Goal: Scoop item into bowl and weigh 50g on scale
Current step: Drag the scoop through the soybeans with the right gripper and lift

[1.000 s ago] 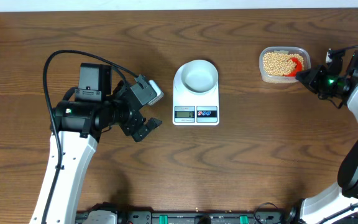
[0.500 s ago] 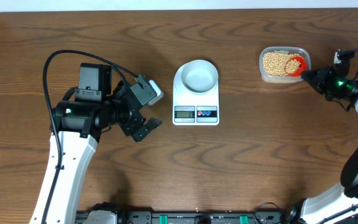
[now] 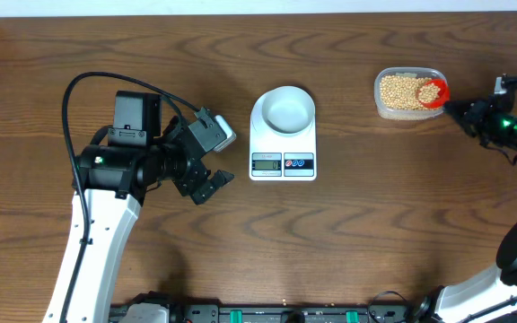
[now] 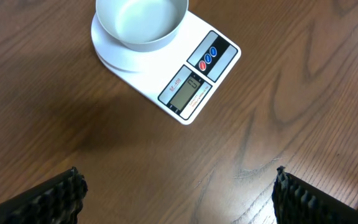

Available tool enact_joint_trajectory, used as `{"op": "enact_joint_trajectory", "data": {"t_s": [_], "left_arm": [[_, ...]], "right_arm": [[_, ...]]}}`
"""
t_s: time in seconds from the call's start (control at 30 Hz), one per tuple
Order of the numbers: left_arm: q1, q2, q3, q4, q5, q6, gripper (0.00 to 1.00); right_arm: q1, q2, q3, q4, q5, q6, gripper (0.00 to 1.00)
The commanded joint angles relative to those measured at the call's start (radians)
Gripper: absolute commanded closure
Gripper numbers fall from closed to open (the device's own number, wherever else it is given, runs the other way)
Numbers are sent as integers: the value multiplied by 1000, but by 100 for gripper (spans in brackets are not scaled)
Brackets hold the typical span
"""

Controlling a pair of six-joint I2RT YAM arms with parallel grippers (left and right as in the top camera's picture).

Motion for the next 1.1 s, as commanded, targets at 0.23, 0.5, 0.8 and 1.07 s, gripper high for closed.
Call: {"op": "enact_joint_trajectory", "data": {"t_s": [0.23,0.5,0.8,1.07], "left_arm": [[5,-14,16,-3,-2,-5,2],[5,-14,16,-3,-2,-5,2],[5,-14,16,-3,-2,-5,2],[5,-14,16,-3,-2,-5,2]], "right_arm": [[-48,9,3,3,-159,36,99],[-95,9,3,3,-232,58,99],[-130,9,3,3,-311,92,99],[-130,9,3,11,-333,122,99]]}}
